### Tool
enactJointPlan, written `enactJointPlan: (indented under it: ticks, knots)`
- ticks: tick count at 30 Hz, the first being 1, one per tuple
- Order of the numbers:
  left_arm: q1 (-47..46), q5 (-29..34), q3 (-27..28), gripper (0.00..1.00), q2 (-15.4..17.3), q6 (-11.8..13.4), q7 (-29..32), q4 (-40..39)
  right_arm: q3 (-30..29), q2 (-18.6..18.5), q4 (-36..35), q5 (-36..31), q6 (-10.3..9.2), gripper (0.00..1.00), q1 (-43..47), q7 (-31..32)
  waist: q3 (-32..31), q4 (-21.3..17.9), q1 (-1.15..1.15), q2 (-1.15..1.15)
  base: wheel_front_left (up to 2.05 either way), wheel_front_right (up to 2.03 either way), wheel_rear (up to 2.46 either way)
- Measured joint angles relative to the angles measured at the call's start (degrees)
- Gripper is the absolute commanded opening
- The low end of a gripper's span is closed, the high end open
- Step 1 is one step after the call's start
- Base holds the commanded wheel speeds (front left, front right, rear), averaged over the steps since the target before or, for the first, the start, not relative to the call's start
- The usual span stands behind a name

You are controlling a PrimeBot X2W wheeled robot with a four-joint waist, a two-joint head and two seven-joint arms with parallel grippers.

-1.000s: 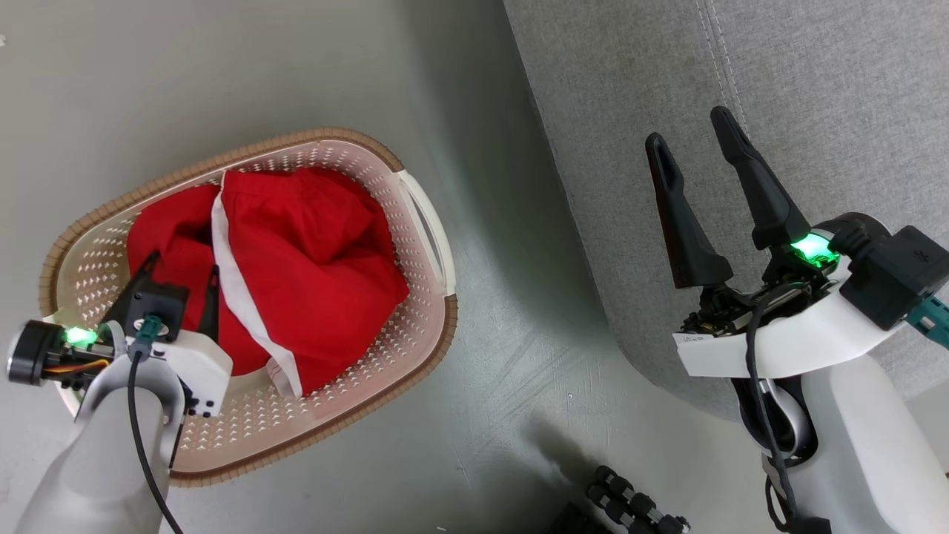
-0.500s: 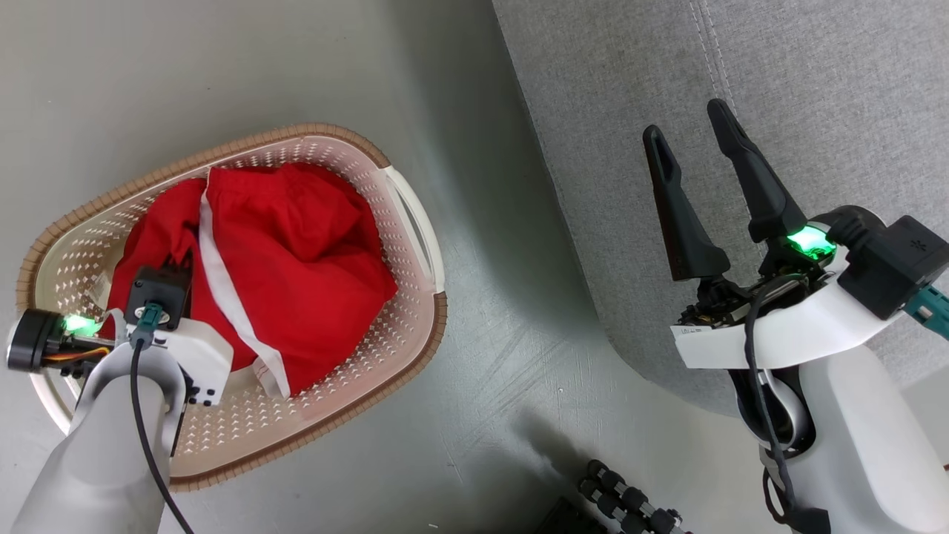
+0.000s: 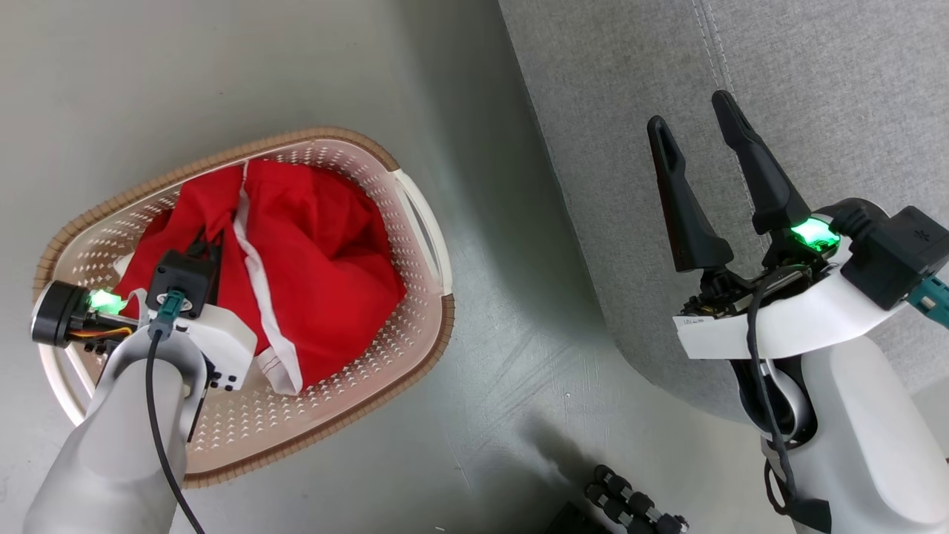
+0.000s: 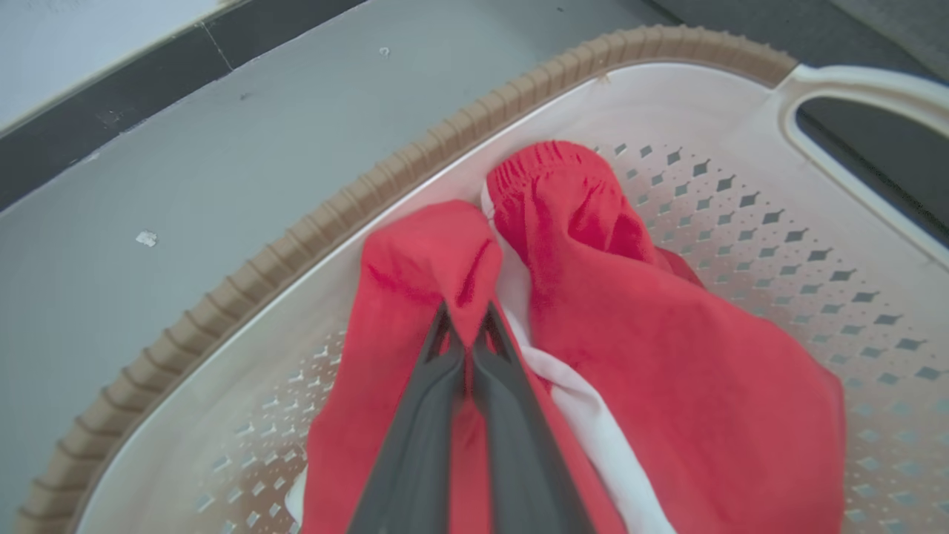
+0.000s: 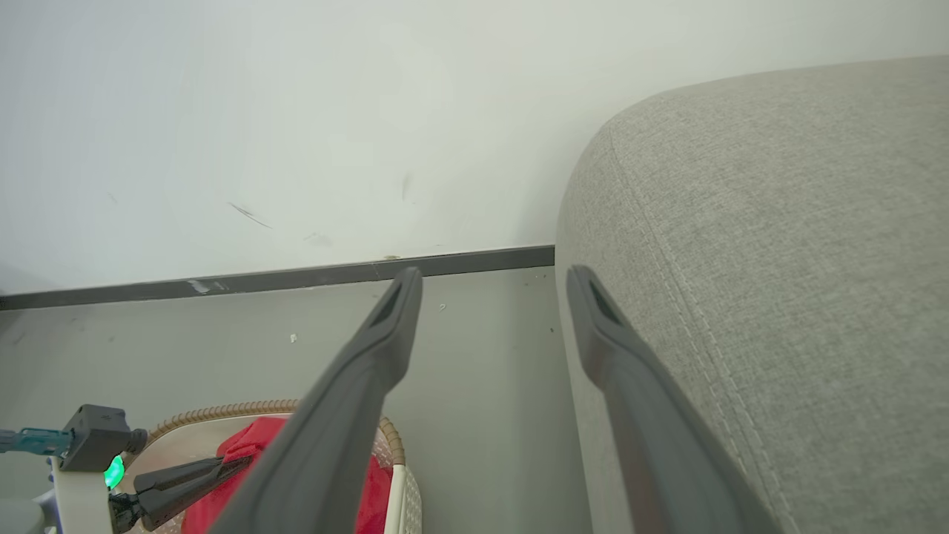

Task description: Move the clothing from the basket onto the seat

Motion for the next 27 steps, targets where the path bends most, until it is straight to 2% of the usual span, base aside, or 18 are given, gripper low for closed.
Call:
enactJointPlan:
  ticks: [14,27]
  knots:
    - [3.36,0.65,-1.16,0.0,0.46,-1.04,-0.01,-10.74,-0.44,-0.03,1.43,-0.93,0.0,1.0,-1.83,0.0,-2.25,2.49,0.0,0.0,0.0,0.0,0.0]
    - [9.21,0.44,0.36,0.0,0.83,-0.45,0.0,-25.29,-2.2,-0.14,3.42,-4.11,0.0,1.0,-2.21,0.0,-7.04,6.25,0.0,0.0,0.0,0.0,0.0]
